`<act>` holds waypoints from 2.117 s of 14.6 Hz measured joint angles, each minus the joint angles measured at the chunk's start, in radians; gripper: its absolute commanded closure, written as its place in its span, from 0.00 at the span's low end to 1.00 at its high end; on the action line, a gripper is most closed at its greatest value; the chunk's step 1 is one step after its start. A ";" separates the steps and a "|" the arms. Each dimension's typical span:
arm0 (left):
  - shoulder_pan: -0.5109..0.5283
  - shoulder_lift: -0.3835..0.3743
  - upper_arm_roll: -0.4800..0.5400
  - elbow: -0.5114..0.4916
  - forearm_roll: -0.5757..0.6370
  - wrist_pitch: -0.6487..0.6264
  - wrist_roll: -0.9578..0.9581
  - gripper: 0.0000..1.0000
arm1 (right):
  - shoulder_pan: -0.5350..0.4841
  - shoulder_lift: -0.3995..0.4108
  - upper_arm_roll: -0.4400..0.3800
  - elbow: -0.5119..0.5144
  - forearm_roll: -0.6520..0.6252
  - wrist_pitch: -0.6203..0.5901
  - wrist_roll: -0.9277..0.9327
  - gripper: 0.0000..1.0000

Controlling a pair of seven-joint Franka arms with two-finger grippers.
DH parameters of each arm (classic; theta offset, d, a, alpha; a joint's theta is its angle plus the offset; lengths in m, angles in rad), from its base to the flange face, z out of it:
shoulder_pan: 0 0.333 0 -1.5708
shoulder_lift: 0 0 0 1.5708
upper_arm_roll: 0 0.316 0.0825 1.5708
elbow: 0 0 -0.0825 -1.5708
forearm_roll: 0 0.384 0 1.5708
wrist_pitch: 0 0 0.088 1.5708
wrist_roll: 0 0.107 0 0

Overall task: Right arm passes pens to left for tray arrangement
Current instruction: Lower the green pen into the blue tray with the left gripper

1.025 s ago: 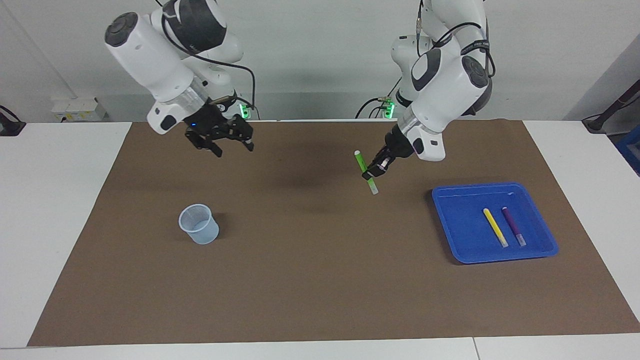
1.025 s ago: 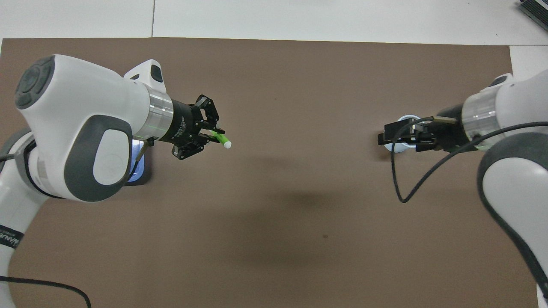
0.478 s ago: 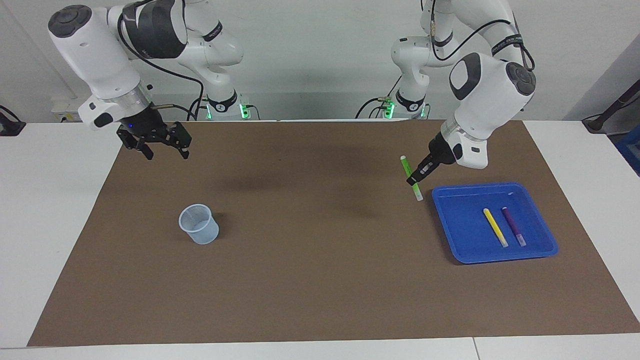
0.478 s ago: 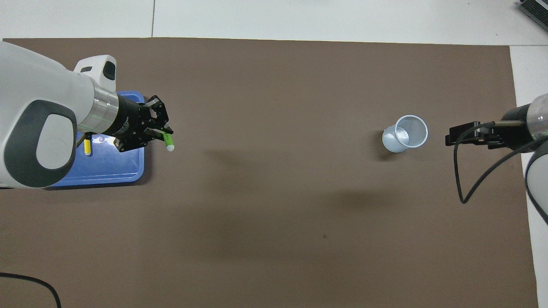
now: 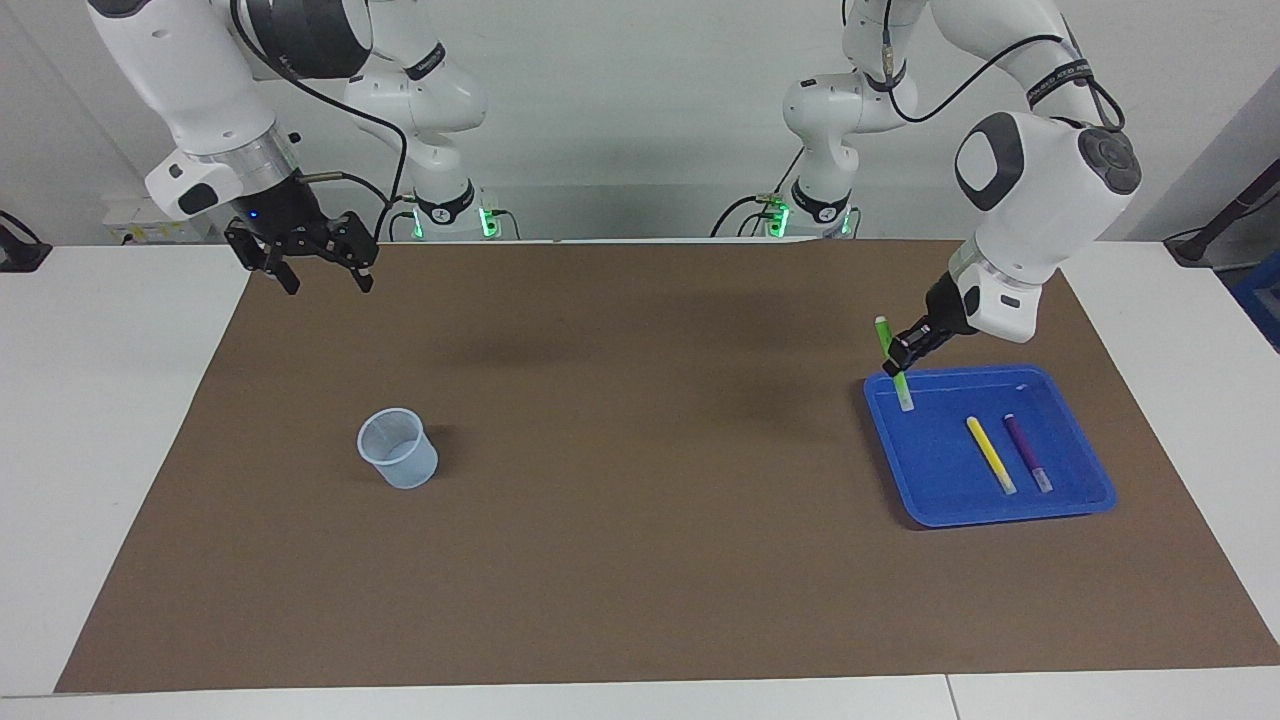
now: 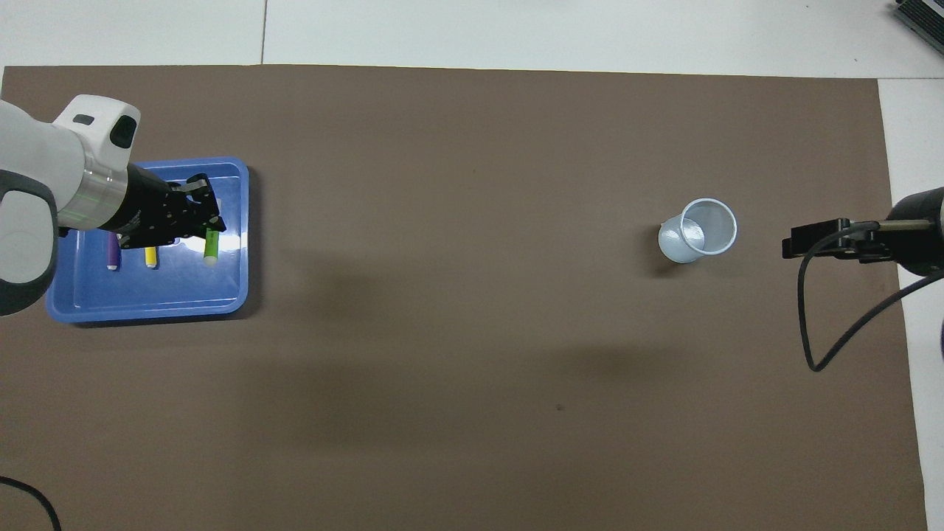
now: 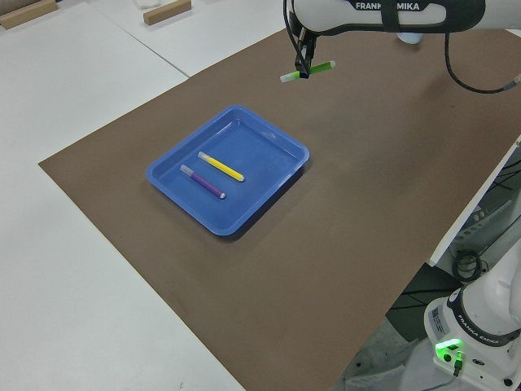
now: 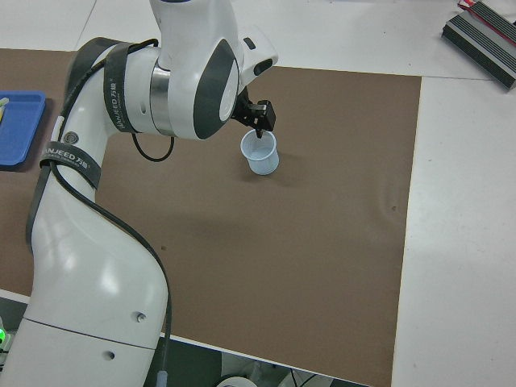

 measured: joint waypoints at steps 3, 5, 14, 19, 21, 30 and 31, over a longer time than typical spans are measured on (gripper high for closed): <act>0.035 0.000 0.000 -0.005 0.041 0.001 0.130 1.00 | 0.003 0.000 0.010 -0.004 0.000 0.000 0.000 0.00; 0.046 0.002 0.000 -0.015 0.070 0.014 0.188 1.00 | 0.003 0.000 0.011 -0.007 0.000 0.000 0.000 0.00; 0.073 0.101 0.000 -0.050 0.083 0.198 0.346 1.00 | 0.003 0.000 0.011 -0.008 0.000 0.000 0.000 0.00; 0.100 0.174 0.000 -0.051 0.099 0.292 0.403 1.00 | 0.002 0.000 0.011 -0.008 0.000 0.000 0.000 0.00; 0.109 0.215 0.000 -0.052 0.099 0.353 0.418 1.00 | 0.000 0.000 0.009 -0.008 0.000 -0.001 0.000 0.00; 0.111 0.276 -0.005 -0.054 0.099 0.428 0.423 1.00 | 0.000 0.000 0.009 -0.010 0.000 -0.009 0.000 0.00; 0.111 0.276 -0.005 -0.055 0.099 0.428 0.423 1.00 | -0.001 0.000 0.008 -0.010 0.000 -0.009 0.000 0.00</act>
